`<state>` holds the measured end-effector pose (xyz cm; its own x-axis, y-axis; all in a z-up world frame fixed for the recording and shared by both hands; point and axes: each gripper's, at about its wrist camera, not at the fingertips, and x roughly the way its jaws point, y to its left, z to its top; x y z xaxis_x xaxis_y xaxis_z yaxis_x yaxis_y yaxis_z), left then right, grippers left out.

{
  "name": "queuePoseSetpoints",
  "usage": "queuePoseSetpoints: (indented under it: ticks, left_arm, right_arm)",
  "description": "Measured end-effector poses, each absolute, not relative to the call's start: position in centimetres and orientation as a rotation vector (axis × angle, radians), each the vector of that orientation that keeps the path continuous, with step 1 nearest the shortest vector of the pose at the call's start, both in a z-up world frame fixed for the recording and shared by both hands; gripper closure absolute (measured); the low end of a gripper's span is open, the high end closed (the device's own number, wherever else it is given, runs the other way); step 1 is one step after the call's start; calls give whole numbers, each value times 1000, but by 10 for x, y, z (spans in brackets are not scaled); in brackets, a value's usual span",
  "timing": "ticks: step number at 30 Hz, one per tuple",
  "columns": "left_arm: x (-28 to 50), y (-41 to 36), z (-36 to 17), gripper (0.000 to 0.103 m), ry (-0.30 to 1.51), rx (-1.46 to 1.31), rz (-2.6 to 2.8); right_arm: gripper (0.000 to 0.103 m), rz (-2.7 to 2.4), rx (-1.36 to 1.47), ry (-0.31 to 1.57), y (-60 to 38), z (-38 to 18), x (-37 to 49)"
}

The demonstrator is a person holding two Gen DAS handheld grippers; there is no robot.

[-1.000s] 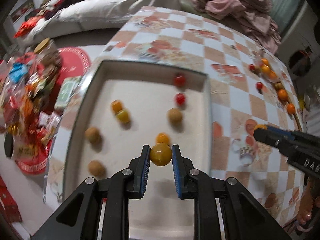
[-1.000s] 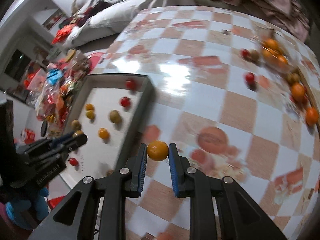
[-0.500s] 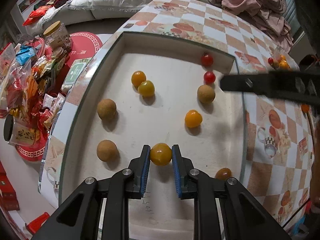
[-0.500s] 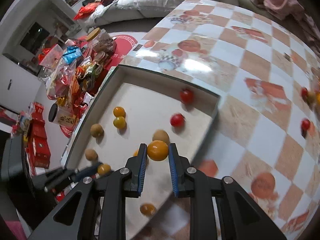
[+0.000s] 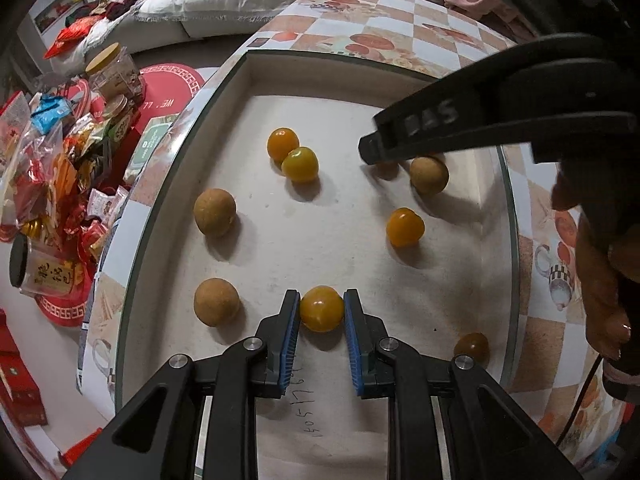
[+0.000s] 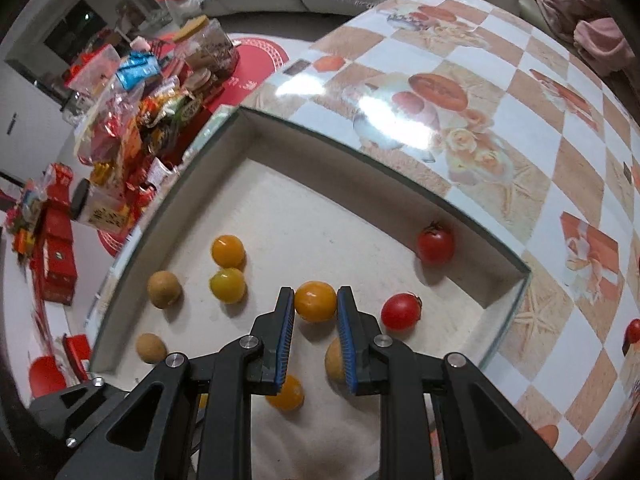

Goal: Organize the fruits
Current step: 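Open both tools to drop the tomatoes into the white tray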

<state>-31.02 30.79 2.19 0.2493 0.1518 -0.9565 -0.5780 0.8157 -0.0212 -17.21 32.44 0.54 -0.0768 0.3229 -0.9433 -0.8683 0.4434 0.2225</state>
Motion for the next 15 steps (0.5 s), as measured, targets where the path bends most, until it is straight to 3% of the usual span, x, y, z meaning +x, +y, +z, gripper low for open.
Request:
queuePoseSetpoints:
  ticks: [9, 10, 12, 14, 15]
  left_arm:
    - [-305, 306, 22, 78, 1270, -357, 506]
    - [-305, 307, 22, 60, 1275, -357, 508]
    - [-307, 307, 28, 22, 1254, -339, 538]
    - [-310, 306, 36, 21, 1219, -314, 552]
    - [-309, 305, 38, 21, 1228, -312, 544]
  right_arm:
    - [78, 1079, -560, 1281, 327, 11, -172]
    - [76, 1079, -552, 1280, 326, 14, -172]
    - [57, 1078, -537, 1276, 322, 22, -171]
    - [47, 1075, -512, 1267, 316, 34, -170]
    - [47, 1071, -503, 1264, 313, 39, -171]
